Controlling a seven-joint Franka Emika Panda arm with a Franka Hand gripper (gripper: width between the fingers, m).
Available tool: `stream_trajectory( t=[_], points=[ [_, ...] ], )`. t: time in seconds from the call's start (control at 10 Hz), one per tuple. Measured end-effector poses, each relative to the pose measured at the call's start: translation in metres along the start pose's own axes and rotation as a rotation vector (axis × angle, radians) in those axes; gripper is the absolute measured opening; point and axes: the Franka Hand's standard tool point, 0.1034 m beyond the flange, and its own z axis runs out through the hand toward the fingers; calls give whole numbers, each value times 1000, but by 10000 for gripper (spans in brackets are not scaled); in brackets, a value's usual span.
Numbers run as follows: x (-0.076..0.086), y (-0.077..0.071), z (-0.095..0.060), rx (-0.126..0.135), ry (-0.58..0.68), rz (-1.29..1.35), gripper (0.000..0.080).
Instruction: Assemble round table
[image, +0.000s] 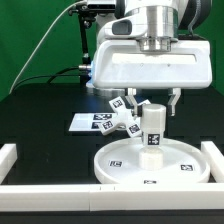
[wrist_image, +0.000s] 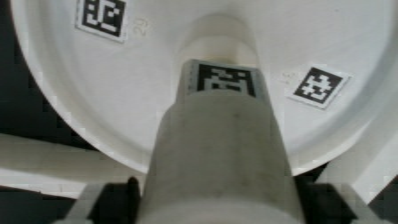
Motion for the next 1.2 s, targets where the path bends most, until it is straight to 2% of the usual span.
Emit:
stream_trajectory(
  t=[0.2, 0.6, 0.8, 0.9, 1.0, 1.1, 1.2],
  points=[
    [-4, -1, 5, 0, -10, -2, 410],
    [1, -2, 8, -11, 37, -9, 410],
    [1, -2, 8, -11, 37, -9, 600],
    [-2, 0, 9, -4, -2, -1, 600],
    [2, 6, 5, 10, -55, 23, 639],
    [10, 10, 4, 10, -51, 33, 647],
    [4, 6, 7, 30, -131, 65, 647]
  ],
)
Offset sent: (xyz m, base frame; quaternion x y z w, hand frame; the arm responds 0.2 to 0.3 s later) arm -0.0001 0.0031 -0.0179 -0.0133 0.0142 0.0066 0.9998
